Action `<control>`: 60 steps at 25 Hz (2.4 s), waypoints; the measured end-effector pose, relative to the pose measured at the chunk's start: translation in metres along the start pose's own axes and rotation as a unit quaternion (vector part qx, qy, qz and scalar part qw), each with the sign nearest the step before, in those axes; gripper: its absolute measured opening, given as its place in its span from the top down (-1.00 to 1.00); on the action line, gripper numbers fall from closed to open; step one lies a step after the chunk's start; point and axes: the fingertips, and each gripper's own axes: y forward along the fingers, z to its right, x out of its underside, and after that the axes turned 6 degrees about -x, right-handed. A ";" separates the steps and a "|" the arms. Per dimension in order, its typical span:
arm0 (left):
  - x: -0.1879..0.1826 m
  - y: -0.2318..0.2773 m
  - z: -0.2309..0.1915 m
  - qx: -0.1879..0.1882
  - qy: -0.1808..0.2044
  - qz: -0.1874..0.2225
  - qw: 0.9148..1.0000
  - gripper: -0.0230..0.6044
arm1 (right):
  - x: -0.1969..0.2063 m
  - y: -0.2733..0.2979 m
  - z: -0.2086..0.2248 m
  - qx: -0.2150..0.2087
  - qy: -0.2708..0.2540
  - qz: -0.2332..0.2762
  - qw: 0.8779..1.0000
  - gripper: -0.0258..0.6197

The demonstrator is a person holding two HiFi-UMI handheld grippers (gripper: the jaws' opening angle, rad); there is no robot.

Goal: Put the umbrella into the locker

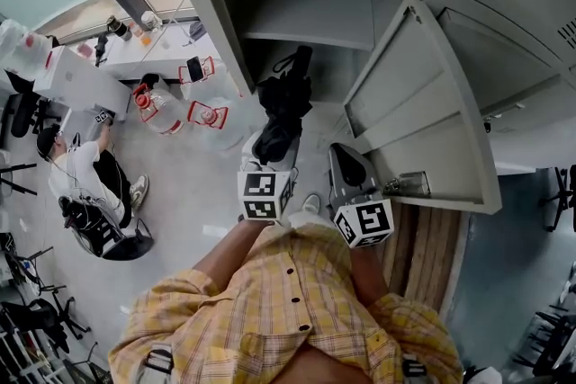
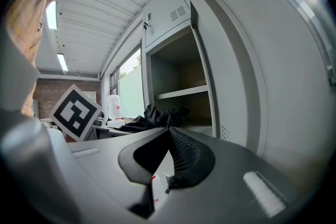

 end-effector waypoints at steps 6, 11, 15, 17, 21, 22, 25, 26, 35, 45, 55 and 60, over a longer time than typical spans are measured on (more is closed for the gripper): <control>-0.006 0.021 0.000 -0.004 0.015 0.003 1.000 0.15 | 0.002 0.004 0.004 -0.003 -0.003 -0.006 1.000 0.92; -0.012 0.039 -0.004 -0.014 0.011 0.006 1.000 0.15 | 0.003 0.007 0.011 -0.003 -0.003 -0.008 1.000 0.92; -0.020 0.048 -0.004 -0.018 0.008 0.001 1.000 0.15 | 0.004 0.011 0.016 -0.002 -0.001 -0.008 1.000 0.92; -0.018 0.055 -0.004 -0.018 0.010 -0.002 1.000 0.15 | 0.004 0.013 0.018 -0.002 -0.001 -0.009 1.000 0.92; -0.016 0.069 -0.005 -0.017 0.017 -0.002 1.000 0.15 | 0.004 0.016 0.021 -0.001 -0.001 -0.011 1.000 0.92; -0.017 0.072 -0.005 -0.017 0.020 0.002 1.000 0.15 | 0.004 0.017 0.022 -0.001 -0.001 -0.011 1.000 0.92; -0.019 0.084 -0.006 -0.019 0.027 0.012 0.999 0.15 | 0.005 0.019 0.024 0.000 -0.002 -0.011 1.000 0.92; -0.020 0.087 -0.006 -0.019 0.028 0.014 0.999 0.15 | 0.005 0.019 0.024 0.001 -0.002 -0.011 1.000 0.92; -0.021 0.114 -0.010 -0.034 0.036 0.015 0.999 0.15 | 0.003 0.025 0.026 0.000 -0.002 -0.009 1.000 0.92; -0.015 0.149 -0.016 -0.053 0.061 0.002 0.997 0.14 | 0.003 0.029 0.027 -0.003 -0.003 -0.012 1.000 0.92; -0.014 0.175 -0.015 -0.065 0.068 -0.020 0.995 0.12 | 0.005 0.027 0.025 -0.013 -0.009 -0.018 1.000 0.92; -0.006 0.186 -0.015 -0.069 0.068 -0.036 0.995 0.09 | 0.005 0.027 0.026 -0.014 -0.011 -0.020 1.000 0.92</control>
